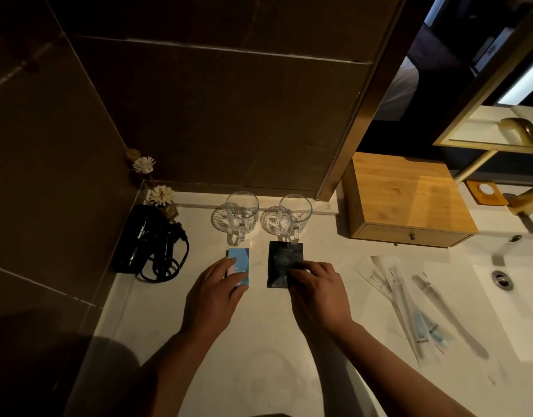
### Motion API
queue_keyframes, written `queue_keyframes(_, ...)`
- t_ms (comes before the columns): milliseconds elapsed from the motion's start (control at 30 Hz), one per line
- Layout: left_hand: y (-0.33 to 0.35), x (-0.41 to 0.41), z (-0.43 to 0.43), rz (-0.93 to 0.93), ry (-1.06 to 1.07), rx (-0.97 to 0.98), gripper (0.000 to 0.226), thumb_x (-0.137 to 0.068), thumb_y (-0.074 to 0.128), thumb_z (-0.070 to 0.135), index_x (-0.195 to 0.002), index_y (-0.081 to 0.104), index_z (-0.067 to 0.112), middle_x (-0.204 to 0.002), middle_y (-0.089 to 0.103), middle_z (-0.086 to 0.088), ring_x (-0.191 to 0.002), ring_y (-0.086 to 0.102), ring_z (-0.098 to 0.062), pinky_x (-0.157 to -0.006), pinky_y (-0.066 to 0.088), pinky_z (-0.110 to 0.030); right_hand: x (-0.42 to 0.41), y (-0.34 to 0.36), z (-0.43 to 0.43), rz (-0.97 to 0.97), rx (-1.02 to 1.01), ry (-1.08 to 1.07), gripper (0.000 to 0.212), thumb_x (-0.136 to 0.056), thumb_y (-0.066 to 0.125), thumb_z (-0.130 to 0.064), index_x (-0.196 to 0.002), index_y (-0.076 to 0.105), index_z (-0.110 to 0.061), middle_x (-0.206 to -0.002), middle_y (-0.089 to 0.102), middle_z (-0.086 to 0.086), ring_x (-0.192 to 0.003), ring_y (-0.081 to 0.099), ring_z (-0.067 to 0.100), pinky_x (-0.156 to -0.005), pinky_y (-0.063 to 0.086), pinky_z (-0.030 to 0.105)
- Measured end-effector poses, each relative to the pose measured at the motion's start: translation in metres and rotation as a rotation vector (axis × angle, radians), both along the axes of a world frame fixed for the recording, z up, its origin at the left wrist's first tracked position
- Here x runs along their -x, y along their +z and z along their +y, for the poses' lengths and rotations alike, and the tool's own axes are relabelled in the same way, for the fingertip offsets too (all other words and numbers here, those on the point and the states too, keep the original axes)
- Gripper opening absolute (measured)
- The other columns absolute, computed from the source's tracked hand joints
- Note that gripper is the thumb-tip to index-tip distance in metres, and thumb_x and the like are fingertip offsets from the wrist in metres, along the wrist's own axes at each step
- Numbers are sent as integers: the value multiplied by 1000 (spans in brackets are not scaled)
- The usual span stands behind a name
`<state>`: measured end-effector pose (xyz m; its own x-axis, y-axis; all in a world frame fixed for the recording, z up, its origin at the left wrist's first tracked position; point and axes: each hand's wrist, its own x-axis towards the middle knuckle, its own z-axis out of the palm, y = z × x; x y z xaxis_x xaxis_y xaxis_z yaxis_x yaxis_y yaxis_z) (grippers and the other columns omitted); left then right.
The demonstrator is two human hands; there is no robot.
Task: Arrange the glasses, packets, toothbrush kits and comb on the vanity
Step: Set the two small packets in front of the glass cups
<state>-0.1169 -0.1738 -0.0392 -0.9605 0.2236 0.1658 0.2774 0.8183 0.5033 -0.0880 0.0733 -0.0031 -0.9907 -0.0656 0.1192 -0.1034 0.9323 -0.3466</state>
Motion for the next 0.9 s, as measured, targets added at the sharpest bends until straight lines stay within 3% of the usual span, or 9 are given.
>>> queue_keyframes(300, -1, 3, 0, -7, -11, -8, 27, -84, 79, 17, -111, 76, 16, -140, 62, -9, -121, 64, -28, -91, 61, -43, -1, 1, -1, -19, 6, -14, 33, -86, 72, -31, -119, 70, -25, -126, 67, 1, -108, 57, 26, -77, 51, 35)
queue_keyframes(900, -6, 7, 1, 4, 2, 6, 30, -86, 78, 19, -115, 72, 18, -141, 62, -7, -116, 64, -30, -86, 62, -43, 2, 2, -4, -35, -21, -40, 34, -85, 73, -31, -119, 70, -25, -126, 67, 1, -108, 57, 27, -78, 48, 34)
